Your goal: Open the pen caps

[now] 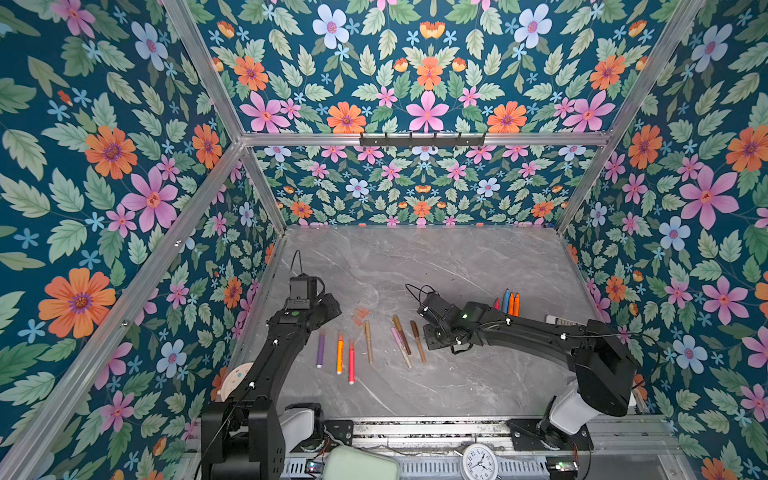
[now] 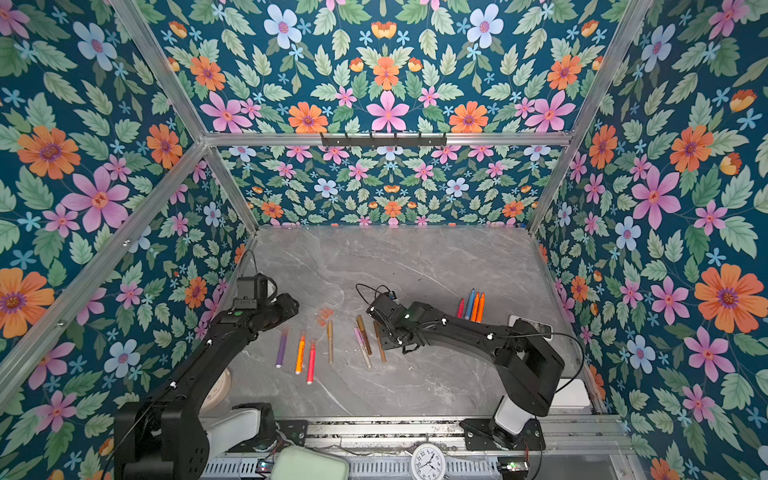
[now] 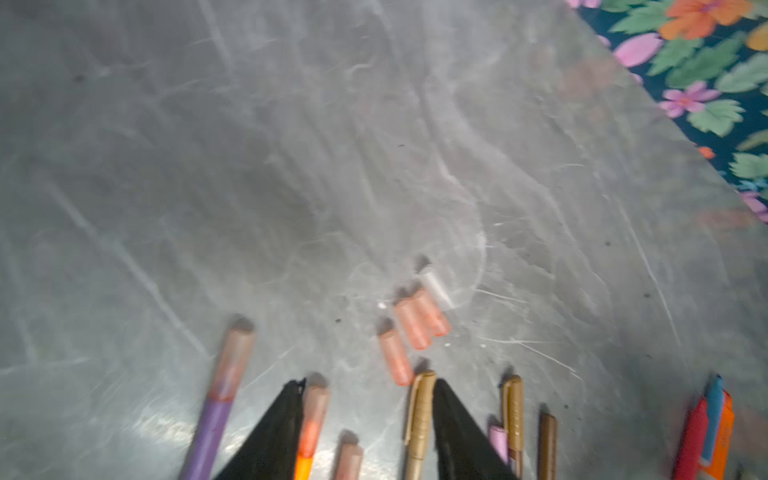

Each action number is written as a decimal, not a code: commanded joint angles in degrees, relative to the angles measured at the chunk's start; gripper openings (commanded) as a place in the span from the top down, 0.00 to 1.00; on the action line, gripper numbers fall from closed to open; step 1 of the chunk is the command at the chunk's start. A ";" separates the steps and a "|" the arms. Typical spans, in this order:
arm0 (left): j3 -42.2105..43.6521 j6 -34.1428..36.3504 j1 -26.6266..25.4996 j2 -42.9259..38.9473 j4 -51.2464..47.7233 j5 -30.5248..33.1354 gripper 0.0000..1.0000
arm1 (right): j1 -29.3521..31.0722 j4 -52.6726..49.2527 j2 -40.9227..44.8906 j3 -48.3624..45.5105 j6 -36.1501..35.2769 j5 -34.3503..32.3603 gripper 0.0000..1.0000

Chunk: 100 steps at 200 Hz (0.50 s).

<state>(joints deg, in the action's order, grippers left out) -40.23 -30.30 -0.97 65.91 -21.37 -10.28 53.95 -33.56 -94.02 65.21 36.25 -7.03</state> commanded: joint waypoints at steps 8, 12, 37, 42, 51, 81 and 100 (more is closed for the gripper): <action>3.47 -2.39 3.18 0.12 -0.95 1.30 0.31 | 0.24 1.06 -0.29 -0.68 -0.65 -0.51 0.56; 3.97 -2.46 3.52 0.43 -0.61 1.36 0.31 | 0.24 1.12 -0.29 -0.85 -0.86 -0.61 0.56; 7.02 -3.09 4.00 2.29 2.82 1.75 0.32 | 0.15 1.70 0.49 -2.48 -1.88 -1.53 0.55; 7.60 -2.94 3.99 2.74 3.53 1.38 0.32 | 0.06 1.79 0.89 -2.85 -2.04 -1.72 0.55; 8.32 -2.76 3.99 3.46 4.45 1.23 0.33 | -0.13 1.99 1.48 -3.50 -2.22 -1.93 0.54; 10.14 -2.48 4.03 4.58 5.92 1.60 0.33 | -1.67 3.54 4.04 -6.31 -2.24 -1.17 0.54; 11.28 -2.80 3.96 4.04 6.50 0.15 0.33 | -2.69 4.20 4.93 -7.40 -2.28 -0.54 0.54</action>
<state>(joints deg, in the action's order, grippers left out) -29.93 -32.86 2.98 70.35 -17.06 -9.10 52.12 -30.98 -90.06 58.78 34.30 -7.66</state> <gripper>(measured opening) 0.674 0.461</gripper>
